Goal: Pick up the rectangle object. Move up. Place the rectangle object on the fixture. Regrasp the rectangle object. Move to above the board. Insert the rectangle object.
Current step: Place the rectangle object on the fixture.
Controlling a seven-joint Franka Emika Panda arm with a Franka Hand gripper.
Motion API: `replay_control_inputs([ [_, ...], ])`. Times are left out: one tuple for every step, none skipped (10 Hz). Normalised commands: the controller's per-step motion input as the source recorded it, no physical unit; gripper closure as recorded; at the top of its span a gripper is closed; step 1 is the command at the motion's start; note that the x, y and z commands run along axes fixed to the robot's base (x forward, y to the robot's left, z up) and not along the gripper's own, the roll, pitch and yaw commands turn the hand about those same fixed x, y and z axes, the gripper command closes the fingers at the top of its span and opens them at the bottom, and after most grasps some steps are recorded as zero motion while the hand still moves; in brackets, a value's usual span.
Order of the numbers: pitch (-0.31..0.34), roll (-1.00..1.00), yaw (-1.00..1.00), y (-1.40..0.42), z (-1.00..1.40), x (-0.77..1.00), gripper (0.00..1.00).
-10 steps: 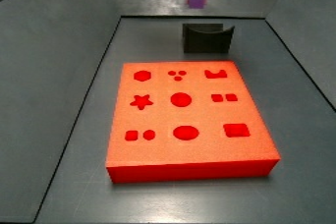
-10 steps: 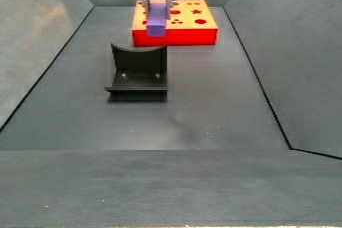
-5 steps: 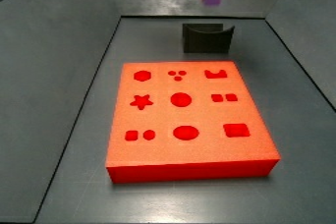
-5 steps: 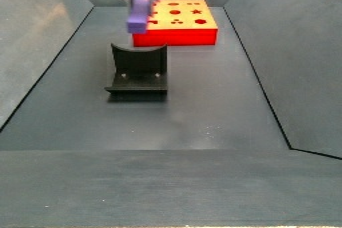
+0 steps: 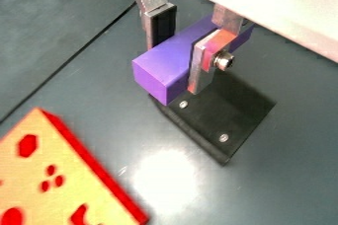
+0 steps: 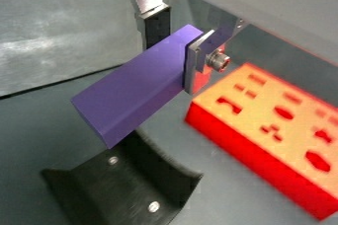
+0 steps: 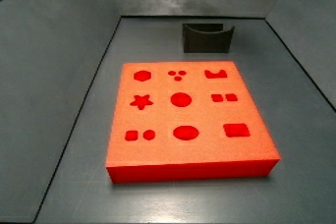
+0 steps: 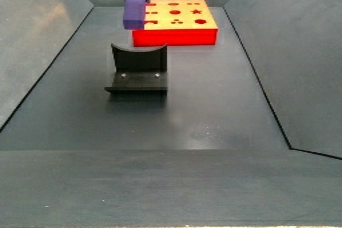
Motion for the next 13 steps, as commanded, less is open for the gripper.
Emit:
replay_control_inputs([
  [0.024, -1.00, -0.02, 0.06, 0.02, 0.04, 1.00],
  [0.049, -0.90, -0.03, 0.05, 0.00, 0.06, 1.00],
  [0.069, -0.72, -0.04, 0.05, -0.01, 0.08, 1.00],
  [0.084, -0.49, -0.05, 0.05, -0.02, 0.09, 1.00],
  [0.086, -0.32, -0.06, 0.04, -0.02, 0.08, 1.00],
  [0.214, -1.00, -0.11, 0.13, -1.00, 0.13, 1.00],
  [0.199, -1.00, -0.12, 0.14, -1.00, 0.13, 1.00],
  [0.220, -1.00, -0.17, 0.14, -1.00, 0.15, 1.00],
  [0.206, -0.89, -0.19, 0.14, -1.00, 0.16, 1.00],
  [0.135, -0.62, -0.22, 0.14, -1.00, 0.17, 1.00],
  [0.105, -0.51, -0.22, 0.14, -1.00, 0.17, 1.00],
  [0.056, -0.30, -0.22, 0.14, -1.00, 0.18, 1.00],
  [0.019, -0.21, -0.20, 0.13, -1.00, 0.19, 1.00],
])
